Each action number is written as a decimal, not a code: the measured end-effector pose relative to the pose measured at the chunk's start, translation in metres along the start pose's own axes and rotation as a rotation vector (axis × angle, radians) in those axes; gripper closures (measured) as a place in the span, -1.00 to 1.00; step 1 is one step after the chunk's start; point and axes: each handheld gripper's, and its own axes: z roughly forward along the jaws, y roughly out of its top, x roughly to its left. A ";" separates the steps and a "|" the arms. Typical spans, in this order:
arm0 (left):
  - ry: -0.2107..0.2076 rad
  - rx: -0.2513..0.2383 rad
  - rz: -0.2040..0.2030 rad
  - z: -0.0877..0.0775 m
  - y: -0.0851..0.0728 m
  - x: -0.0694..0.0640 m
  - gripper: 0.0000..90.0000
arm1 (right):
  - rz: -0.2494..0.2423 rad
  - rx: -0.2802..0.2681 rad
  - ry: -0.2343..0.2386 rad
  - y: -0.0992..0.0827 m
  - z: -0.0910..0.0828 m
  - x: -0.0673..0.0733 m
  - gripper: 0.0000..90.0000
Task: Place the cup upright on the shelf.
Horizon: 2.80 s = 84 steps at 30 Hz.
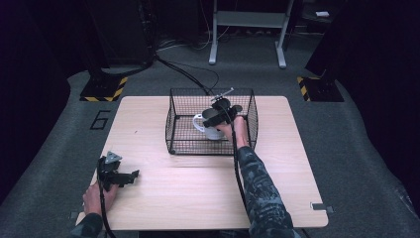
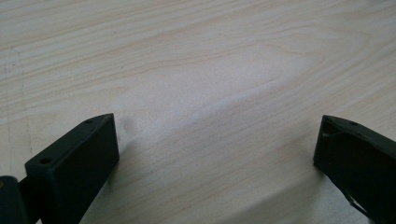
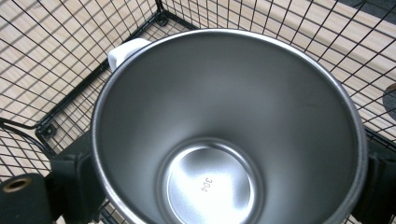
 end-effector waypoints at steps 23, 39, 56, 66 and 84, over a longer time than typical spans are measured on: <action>-0.001 0.000 0.001 0.000 0.000 0.000 -1.00 | -0.003 0.070 -0.001 0.007 0.012 -0.004 -0.84; -0.001 0.001 0.001 0.000 0.000 0.000 -1.00 | -0.014 0.084 0.011 0.004 0.011 -0.006 -0.85; 0.001 -0.007 -0.009 0.000 0.000 -0.001 -1.00 | -0.054 0.156 0.017 -0.001 0.007 -0.003 -0.94; 0.001 -0.006 -0.007 0.000 0.000 0.000 -1.00 | -0.040 0.126 0.045 -0.001 -0.005 -0.001 -1.00; 0.001 -0.007 -0.009 0.001 0.000 -0.001 -1.00 | -0.120 -0.050 0.045 -0.006 -0.086 0.020 -1.00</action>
